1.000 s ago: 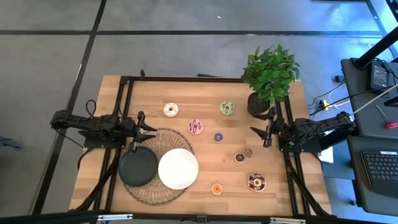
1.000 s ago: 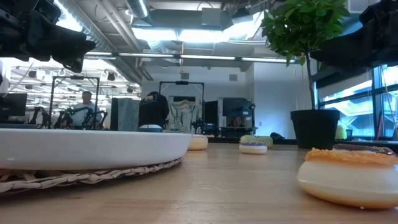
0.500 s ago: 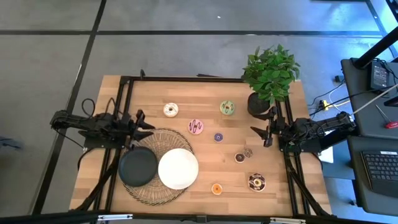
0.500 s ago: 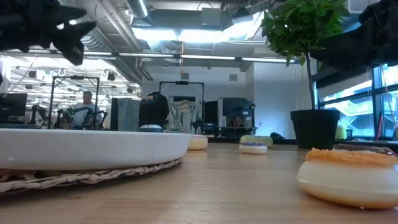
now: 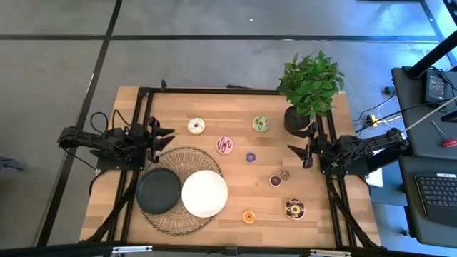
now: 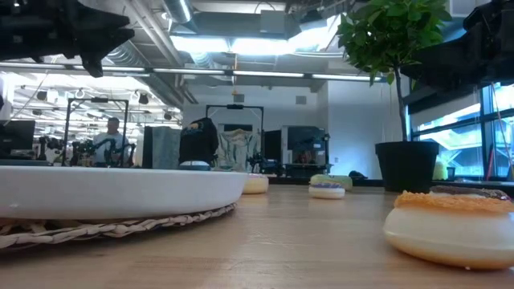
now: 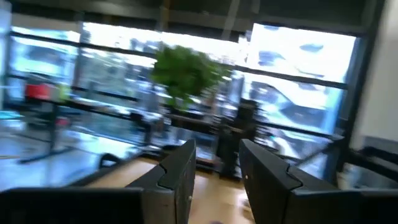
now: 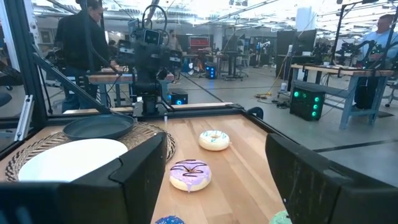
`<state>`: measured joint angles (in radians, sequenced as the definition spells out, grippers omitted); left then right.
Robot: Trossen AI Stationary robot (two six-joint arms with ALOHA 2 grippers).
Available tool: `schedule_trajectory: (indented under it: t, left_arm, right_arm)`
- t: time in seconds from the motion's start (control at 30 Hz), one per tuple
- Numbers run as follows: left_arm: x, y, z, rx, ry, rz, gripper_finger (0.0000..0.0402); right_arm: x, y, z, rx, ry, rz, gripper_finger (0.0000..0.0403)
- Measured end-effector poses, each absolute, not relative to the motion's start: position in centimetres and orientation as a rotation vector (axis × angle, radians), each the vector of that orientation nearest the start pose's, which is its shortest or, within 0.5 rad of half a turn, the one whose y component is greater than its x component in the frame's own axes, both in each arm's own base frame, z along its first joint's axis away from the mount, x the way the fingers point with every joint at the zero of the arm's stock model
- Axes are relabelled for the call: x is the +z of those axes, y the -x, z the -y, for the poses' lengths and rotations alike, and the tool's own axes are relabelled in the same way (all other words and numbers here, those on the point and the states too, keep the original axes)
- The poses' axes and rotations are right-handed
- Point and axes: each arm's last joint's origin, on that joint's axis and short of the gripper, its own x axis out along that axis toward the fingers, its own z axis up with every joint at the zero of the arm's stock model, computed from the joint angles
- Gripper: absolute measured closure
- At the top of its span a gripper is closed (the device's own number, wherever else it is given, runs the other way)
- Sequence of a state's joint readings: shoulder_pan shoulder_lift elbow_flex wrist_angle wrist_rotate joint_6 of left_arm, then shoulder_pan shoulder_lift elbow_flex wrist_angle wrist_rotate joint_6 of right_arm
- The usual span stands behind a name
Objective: Pick & Place donuts
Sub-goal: Put the large white donut on the black plate
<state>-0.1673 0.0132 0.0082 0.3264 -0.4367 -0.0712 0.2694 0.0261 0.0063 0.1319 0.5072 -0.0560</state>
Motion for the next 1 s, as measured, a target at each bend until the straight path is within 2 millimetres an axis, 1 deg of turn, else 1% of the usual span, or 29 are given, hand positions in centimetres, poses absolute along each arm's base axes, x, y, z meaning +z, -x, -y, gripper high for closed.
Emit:
schedule_trajectory:
  t: [0.17, 0.33, 0.47, 0.6, 0.7, 0.77, 0.9, 1.0]
  left_arm:
    - [19.42, -9.06, 0.00, 0.372, 0.148, 0.301, 0.0284]
    - [19.35, -9.07, -0.02, 0.380, 0.146, 0.295, 0.0268]
    - [19.25, -9.10, -0.01, 0.382, 0.134, 0.282, 0.0224]
    - [18.98, -9.18, 0.00, 0.382, 0.134, 0.256, 0.0173]
    - [18.91, -9.19, -0.01, 0.384, 0.142, 0.250, 0.0151]
    - [18.91, -9.19, -0.06, 0.407, 0.156, 0.253, 0.0145]
    - [19.46, -8.91, -0.41, 0.512, 0.249, 0.309, 0.0146]
    - [19.79, -9.13, -0.53, 0.525, 0.273, 0.301, 0.0152]
  right_arm:
    - [17.59, -9.50, -1.16, -0.240, 0.013, 0.097, 0.0130]
    - [17.59, -9.50, -1.17, -0.240, 0.015, 0.097, 0.0130]
    - [17.58, -9.50, -1.15, -0.245, 0.023, 0.094, 0.0130]
    - [17.55, -9.44, -0.95, -0.320, 0.038, 0.086, 0.0130]
    - [17.53, -9.39, -0.79, -0.376, 0.031, 0.083, 0.0130]
    - [17.53, -9.37, -0.75, -0.393, 0.014, 0.085, 0.0130]
    - [17.53, -9.36, -0.73, -0.398, 0.010, 0.086, 0.0130]
    - [17.54, -9.35, -0.71, -0.407, 0.013, 0.085, 0.0130]
